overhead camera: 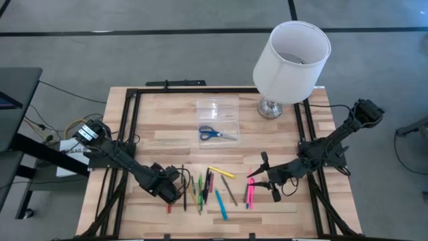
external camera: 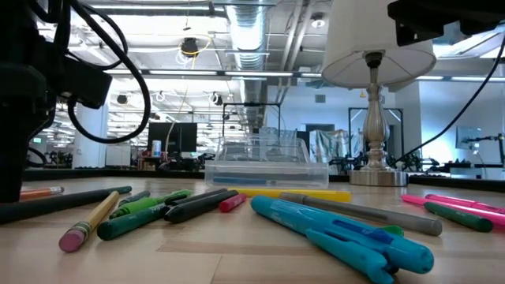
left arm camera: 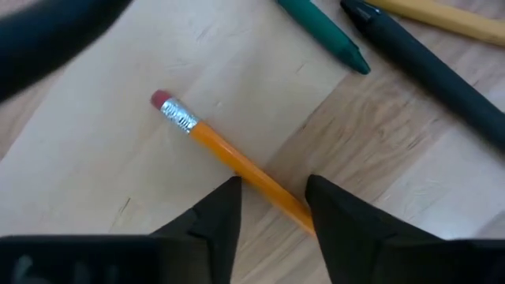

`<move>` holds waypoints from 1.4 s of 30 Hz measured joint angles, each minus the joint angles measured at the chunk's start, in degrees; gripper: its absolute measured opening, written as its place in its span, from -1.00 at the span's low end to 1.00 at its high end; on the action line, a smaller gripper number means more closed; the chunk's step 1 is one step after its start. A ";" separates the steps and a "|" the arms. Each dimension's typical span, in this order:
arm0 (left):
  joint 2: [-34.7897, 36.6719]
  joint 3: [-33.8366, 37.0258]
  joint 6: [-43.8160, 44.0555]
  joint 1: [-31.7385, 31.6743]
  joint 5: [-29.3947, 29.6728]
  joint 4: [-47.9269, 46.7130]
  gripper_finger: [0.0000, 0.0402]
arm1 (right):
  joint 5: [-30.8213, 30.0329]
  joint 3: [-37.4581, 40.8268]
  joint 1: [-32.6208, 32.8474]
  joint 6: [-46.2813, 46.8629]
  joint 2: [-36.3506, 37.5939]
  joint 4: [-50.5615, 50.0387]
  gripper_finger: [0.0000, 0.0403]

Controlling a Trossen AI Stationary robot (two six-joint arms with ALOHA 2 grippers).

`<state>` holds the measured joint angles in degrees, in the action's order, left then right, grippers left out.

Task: Pick & place school supplies into a supply box
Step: Put the orange pencil into the supply box

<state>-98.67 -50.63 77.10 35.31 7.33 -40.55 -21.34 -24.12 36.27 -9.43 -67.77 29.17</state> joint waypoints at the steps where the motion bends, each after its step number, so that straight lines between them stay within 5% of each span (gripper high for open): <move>1: 0.00 0.00 0.00 0.00 0.02 0.00 -0.38 | 0.00 0.00 -0.02 0.00 0.00 0.00 -0.37; 19: 0.00 0.00 -2.32 0.04 2.33 -0.71 -0.67 | 0.00 0.00 -0.02 0.00 0.00 0.00 -0.37; 27: 0.00 -0.11 -8.80 0.04 2.54 -3.39 -0.70 | 0.00 0.00 -0.01 0.00 0.00 0.00 -0.37; 35: -0.02 -0.11 -25.42 -0.02 4.03 -4.64 -0.70 | 0.02 0.00 -0.02 0.02 0.00 0.00 -0.37; 42: -0.13 -0.11 -25.96 -2.04 4.96 -8.09 -0.70 | 0.02 0.00 0.00 0.02 0.00 0.00 -0.37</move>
<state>-98.80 -50.74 51.14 33.27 12.30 -48.65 -21.32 -24.12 36.27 -9.41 -67.77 29.17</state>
